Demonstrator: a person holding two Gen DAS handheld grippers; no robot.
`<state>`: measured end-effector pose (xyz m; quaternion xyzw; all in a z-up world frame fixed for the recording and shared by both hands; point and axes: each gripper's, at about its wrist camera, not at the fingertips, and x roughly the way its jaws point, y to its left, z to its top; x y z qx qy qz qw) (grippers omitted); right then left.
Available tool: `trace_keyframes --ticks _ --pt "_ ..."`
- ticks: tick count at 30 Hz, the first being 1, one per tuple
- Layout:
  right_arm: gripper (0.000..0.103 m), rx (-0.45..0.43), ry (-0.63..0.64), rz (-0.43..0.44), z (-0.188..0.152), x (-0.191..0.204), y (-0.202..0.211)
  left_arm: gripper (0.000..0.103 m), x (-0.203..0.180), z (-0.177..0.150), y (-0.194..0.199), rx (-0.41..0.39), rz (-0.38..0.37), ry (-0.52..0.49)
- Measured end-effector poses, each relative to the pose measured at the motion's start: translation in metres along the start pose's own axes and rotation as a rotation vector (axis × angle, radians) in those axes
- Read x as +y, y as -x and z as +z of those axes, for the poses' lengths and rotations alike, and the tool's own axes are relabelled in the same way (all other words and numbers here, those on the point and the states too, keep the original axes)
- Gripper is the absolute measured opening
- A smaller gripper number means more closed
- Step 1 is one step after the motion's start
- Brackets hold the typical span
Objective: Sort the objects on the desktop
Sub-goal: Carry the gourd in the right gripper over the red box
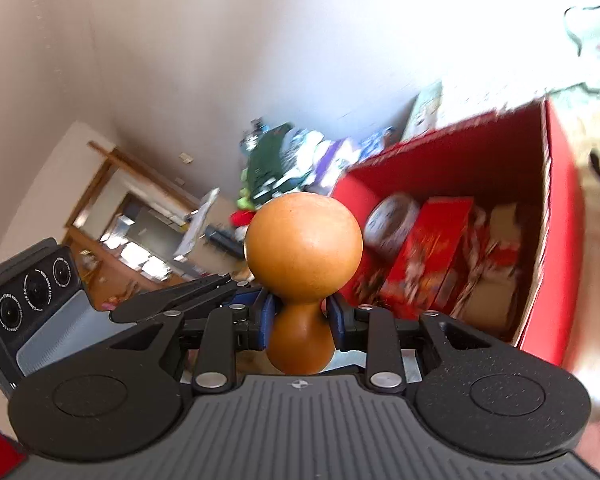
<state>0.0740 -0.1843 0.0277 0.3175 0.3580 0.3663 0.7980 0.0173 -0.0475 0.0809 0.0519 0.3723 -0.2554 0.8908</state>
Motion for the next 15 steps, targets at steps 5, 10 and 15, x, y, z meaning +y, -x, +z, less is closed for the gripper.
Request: trace_keyframes --ticks 5,10,15 --pt "0.031 -0.057 0.024 -0.105 0.027 0.010 -0.008 0.076 0.023 0.029 -0.014 -0.029 -0.076 -0.034" --pt "0.031 -0.089 0.061 -0.229 0.047 0.018 -0.021 0.084 0.044 0.051 -0.034 -0.045 -0.175 -0.056" --pt "0.031 -0.035 0.083 -0.412 0.054 0.009 -0.038 0.084 0.069 0.054 -0.080 0.027 -0.303 0.012"
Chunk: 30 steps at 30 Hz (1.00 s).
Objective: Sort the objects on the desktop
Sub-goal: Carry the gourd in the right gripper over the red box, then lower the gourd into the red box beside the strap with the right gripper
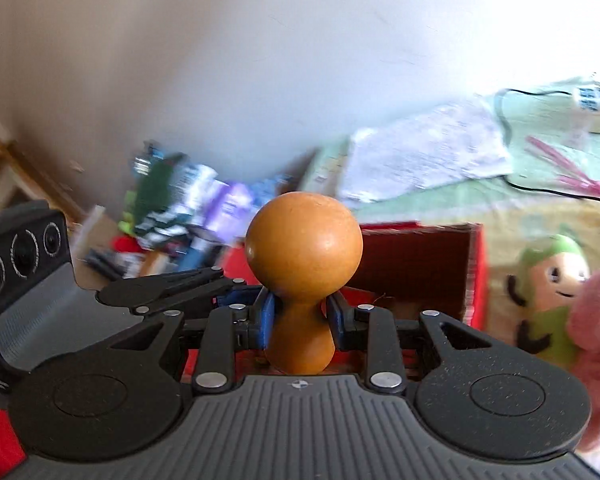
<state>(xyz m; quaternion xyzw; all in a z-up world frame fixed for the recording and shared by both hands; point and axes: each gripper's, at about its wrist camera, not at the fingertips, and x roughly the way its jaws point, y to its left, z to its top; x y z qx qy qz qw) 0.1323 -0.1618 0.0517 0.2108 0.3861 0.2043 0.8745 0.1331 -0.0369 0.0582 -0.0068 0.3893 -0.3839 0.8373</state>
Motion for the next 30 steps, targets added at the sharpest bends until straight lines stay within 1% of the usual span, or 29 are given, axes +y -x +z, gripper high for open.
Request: trace_keyframes --ticks 3,5,7,9,12,14,15,16,19,23,26,30 --pt "0.031 0.055 -0.007 -0.083 -0.001 -0.009 -0.013 0.084 0.012 -0.005 -0.023 0.056 -0.053 0.029" --pt "0.031 0.088 -0.007 -0.126 -0.002 -0.012 -0.023 0.084 0.016 -0.010 -0.036 0.087 -0.071 0.034" --pt "0.031 0.125 0.004 -0.179 -0.002 -0.015 -0.031 0.085 0.024 -0.014 -0.048 0.126 -0.102 0.059" --pt "0.031 0.170 0.029 -0.229 -0.002 -0.016 -0.038 0.086 0.030 -0.018 -0.060 0.166 -0.117 0.071" --pt "0.031 0.249 0.077 -0.303 -0.001 -0.016 -0.052 0.088 0.036 -0.023 -0.068 0.214 -0.118 0.084" --pt "0.030 0.286 0.102 -0.329 0.000 -0.015 -0.058 0.093 0.040 -0.025 -0.073 0.233 -0.125 0.094" --pt "0.030 0.304 0.109 -0.345 0.002 -0.014 -0.061 0.098 0.041 -0.025 -0.076 0.242 -0.117 0.096" --pt "0.030 0.321 0.120 -0.361 0.003 -0.012 -0.063 0.098 0.043 -0.025 -0.077 0.251 -0.118 0.099" --pt "0.029 0.395 0.162 -0.407 0.006 -0.007 -0.075 0.098 0.046 -0.027 -0.083 0.297 -0.123 0.105" --pt "0.029 0.500 0.208 -0.466 0.010 -0.002 -0.090 0.098 0.047 -0.029 -0.085 0.330 -0.110 0.118" --pt "0.029 0.549 0.218 -0.483 0.014 -0.002 -0.096 0.098 0.052 -0.029 -0.085 0.335 -0.123 0.161" --pt "0.029 0.597 0.268 -0.509 0.017 0.002 -0.106 0.098 0.060 -0.030 -0.087 0.351 -0.134 0.212"
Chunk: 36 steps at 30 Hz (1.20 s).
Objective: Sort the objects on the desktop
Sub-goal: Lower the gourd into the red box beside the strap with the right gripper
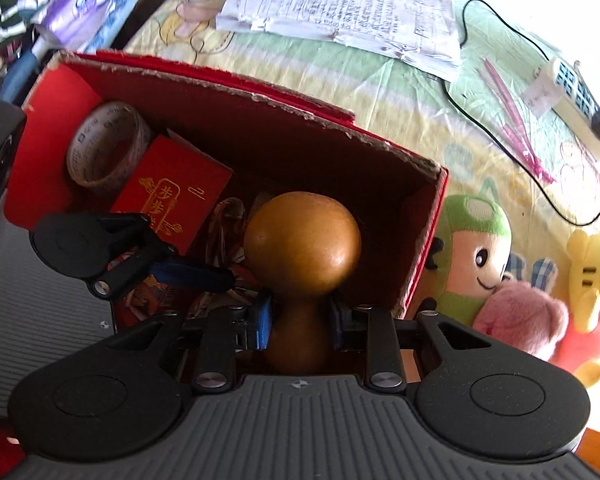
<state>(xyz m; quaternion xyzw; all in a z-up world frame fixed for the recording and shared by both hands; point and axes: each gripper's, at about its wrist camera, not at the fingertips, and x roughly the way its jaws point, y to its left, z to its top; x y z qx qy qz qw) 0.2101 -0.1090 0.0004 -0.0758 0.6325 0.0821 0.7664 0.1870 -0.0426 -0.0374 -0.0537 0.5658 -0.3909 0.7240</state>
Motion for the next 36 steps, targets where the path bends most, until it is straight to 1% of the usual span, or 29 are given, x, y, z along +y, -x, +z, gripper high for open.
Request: trace_keyframes --ticks 6,15,18,30,36 --pt "0.028 0.020 0.068 -0.043 0.007 0.004 -0.007 0.098 0.009 -0.001 0.001 0.002 -0.036 0.058" --pt "0.028 0.006 0.082 -0.057 0.006 0.005 -0.005 0.098 0.007 0.000 0.002 0.014 -0.002 0.064" --pt "0.028 0.004 0.088 -0.057 0.007 0.005 -0.005 0.098 0.008 0.003 0.006 0.010 0.021 0.065" --pt "0.028 -0.010 0.099 -0.034 0.002 0.001 0.000 0.099 -0.002 -0.004 0.010 -0.010 0.124 0.040" --pt "0.029 -0.021 0.096 -0.022 -0.003 -0.001 0.003 0.099 -0.011 -0.005 0.012 -0.019 0.187 0.009"
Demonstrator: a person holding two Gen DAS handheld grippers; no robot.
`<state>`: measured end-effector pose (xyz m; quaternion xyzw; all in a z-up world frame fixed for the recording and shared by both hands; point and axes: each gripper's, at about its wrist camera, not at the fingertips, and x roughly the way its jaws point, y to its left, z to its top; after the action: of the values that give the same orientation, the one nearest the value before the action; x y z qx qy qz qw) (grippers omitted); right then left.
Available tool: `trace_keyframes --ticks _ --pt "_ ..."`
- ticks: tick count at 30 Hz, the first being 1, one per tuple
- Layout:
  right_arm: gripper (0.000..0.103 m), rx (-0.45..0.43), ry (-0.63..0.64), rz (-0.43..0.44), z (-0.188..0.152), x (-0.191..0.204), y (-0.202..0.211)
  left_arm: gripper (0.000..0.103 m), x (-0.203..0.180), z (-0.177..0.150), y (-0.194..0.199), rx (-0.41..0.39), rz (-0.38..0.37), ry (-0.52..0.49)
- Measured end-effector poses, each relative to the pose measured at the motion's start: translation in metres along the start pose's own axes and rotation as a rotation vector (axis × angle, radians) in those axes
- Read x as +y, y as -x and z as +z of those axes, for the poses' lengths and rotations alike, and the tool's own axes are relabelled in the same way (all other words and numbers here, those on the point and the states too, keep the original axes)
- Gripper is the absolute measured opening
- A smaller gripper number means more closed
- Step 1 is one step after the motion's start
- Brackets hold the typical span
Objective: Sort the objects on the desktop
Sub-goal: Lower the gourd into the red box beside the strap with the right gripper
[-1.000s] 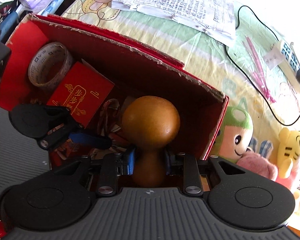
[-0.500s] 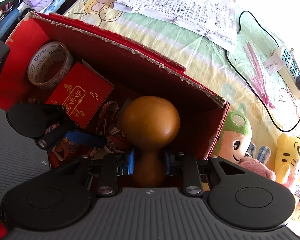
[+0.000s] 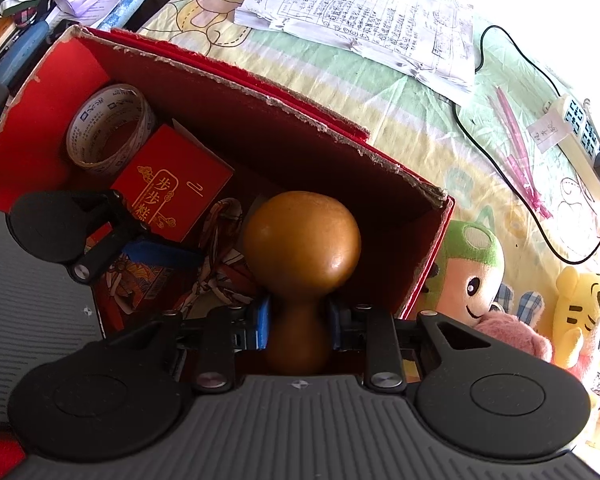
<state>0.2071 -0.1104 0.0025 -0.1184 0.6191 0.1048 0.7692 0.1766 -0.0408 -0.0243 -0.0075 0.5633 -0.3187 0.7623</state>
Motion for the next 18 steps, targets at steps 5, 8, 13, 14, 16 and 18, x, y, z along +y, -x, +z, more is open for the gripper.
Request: trace_keyframes --ticks 5,8,13,14,16,18 --pt "0.029 0.010 -0.002 0.019 -0.003 0.001 0.002 0.099 -0.005 0.002 -0.001 0.007 0.011 -0.008" --pt "0.029 0.014 0.003 0.027 -0.007 0.001 0.003 0.099 -0.004 0.001 -0.005 0.019 0.004 -0.006" --pt "0.029 0.011 -0.012 0.032 -0.008 0.001 0.005 0.099 -0.004 -0.003 0.002 0.013 0.012 -0.004" --pt "0.029 0.010 -0.013 0.031 -0.009 0.001 0.006 0.099 -0.003 -0.004 0.002 0.014 0.010 0.000" --pt "0.029 0.008 -0.017 0.031 -0.013 0.001 0.007 0.099 0.002 -0.005 0.003 0.019 0.005 0.008" --pt "0.029 0.006 -0.022 0.033 -0.015 0.000 0.009 0.099 0.003 -0.004 0.004 0.020 0.007 0.008"
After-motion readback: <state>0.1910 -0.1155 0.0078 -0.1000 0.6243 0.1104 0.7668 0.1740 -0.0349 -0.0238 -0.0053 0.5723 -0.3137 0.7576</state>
